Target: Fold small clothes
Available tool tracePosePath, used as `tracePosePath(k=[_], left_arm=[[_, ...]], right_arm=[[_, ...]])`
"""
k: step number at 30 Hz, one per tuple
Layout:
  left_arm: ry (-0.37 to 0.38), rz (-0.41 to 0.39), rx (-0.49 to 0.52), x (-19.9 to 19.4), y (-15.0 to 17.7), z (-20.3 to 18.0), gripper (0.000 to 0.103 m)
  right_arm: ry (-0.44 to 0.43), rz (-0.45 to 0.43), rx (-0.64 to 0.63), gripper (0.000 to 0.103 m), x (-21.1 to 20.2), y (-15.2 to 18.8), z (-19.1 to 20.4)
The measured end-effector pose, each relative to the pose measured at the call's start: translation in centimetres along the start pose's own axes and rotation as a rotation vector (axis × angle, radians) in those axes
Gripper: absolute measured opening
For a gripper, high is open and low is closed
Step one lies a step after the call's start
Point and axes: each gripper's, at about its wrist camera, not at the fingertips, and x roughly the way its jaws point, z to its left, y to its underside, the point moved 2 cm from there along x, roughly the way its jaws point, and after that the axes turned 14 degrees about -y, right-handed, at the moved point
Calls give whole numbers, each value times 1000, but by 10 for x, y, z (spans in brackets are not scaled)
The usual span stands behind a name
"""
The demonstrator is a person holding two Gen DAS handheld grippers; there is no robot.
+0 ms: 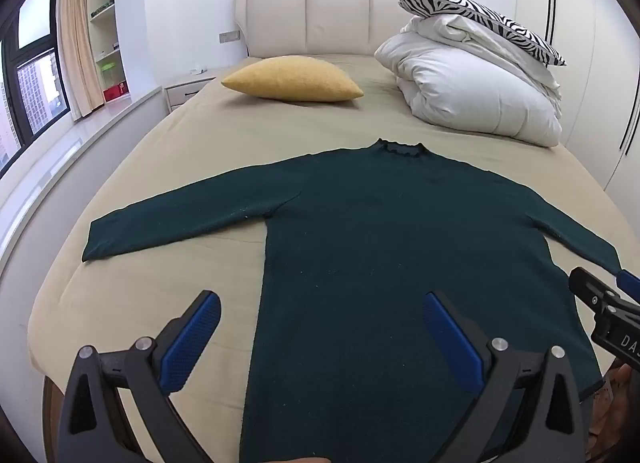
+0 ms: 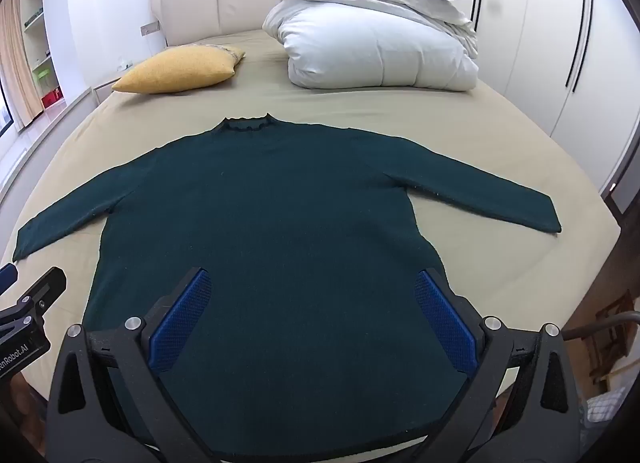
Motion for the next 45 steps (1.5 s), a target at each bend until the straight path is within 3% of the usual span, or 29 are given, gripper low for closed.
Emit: tracePosePath(k=[45], left_arm=[[2, 4, -2, 1, 2, 1, 103]], right_arm=[[2, 6, -6, 103, -1, 1, 1]])
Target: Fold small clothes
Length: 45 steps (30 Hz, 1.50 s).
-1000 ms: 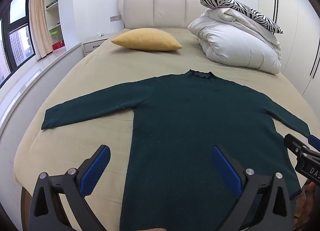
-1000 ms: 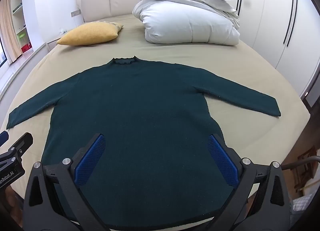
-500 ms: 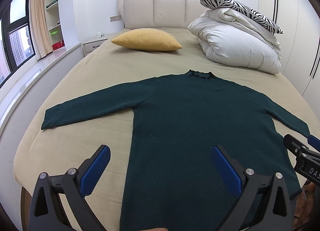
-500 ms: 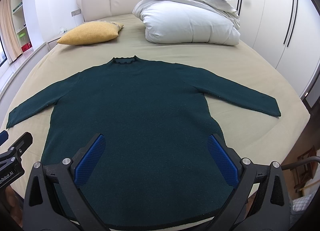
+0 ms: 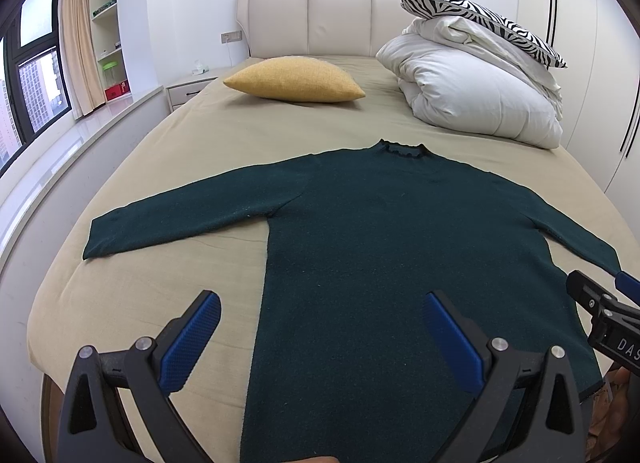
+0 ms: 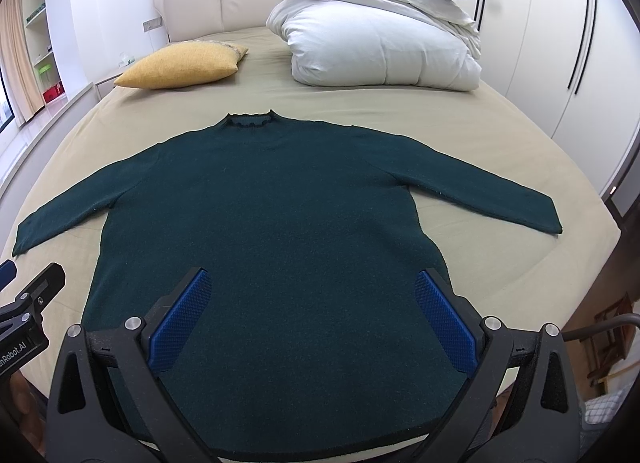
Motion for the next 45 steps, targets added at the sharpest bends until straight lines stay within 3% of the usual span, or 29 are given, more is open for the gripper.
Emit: tracePosePath(k=[45], left_arm=[[-2, 2, 0, 1, -2, 2, 103]], right_arm=[[-2, 13, -2, 103, 4, 8, 4]])
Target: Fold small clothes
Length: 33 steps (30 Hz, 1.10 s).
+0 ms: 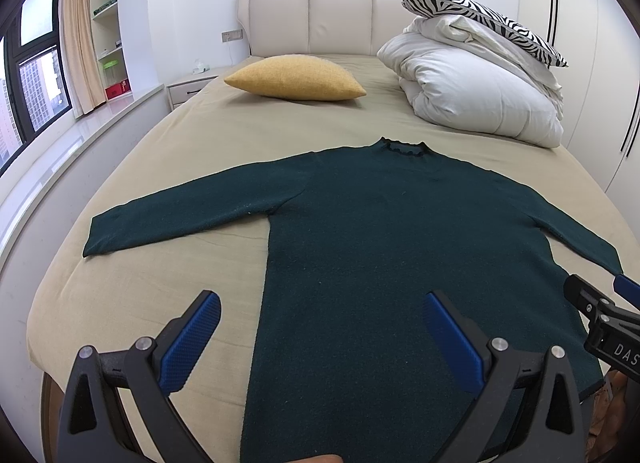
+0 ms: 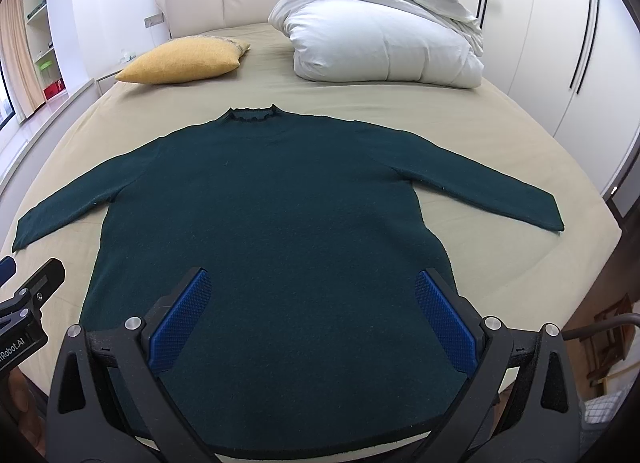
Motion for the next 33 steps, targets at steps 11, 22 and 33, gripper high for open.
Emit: tracePosePath(k=[11, 22, 33], left_arm=[[35, 19, -25, 6, 8, 10, 103], [266, 101, -190, 36, 6, 66, 103], [152, 143, -398, 75, 10, 143, 103]], right_arm=[[0, 5, 2, 103, 3, 3, 0], [-52, 6, 37, 103, 9, -4, -10], [-209, -61, 76, 103, 11, -28, 2]])
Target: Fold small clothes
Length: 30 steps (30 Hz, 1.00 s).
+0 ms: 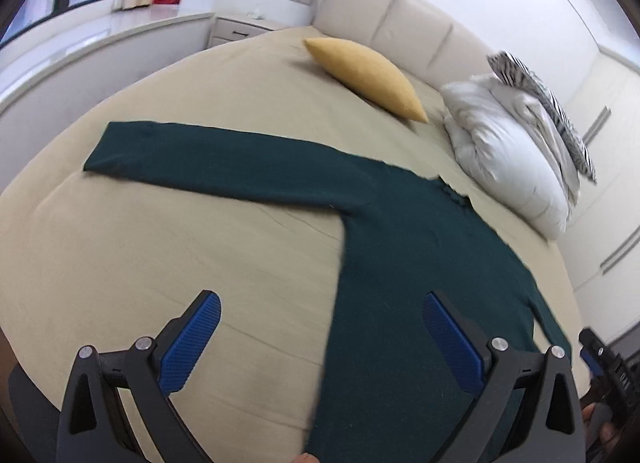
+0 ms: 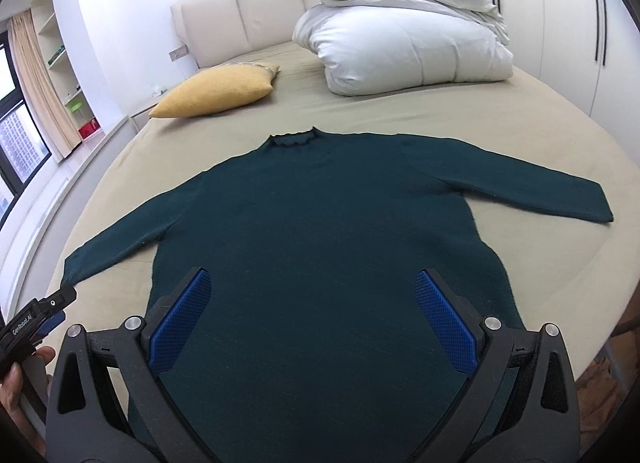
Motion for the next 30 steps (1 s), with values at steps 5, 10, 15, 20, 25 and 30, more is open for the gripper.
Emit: tracePosePath(k=[5, 10, 15, 20, 25, 30], left_arm=[[43, -45, -130, 2, -19, 44, 103], [117, -43, -244, 10, -30, 89, 102], [150, -30, -357, 22, -38, 128, 101], [184, -7, -477, 45, -42, 161, 91], [235, 22, -578, 76, -53, 174, 90], [218, 38, -730, 114, -77, 198, 86]], right_arm=[[-26, 19, -20, 103, 12, -9, 14], [-50, 32, -15, 103, 27, -15, 24], [-83, 48, -29, 103, 44, -16, 38], [-121, 58, -50, 103, 65, -16, 53], [-167, 54, -79, 103, 83, -15, 73], [-200, 28, -103, 101, 94, -18, 88]])
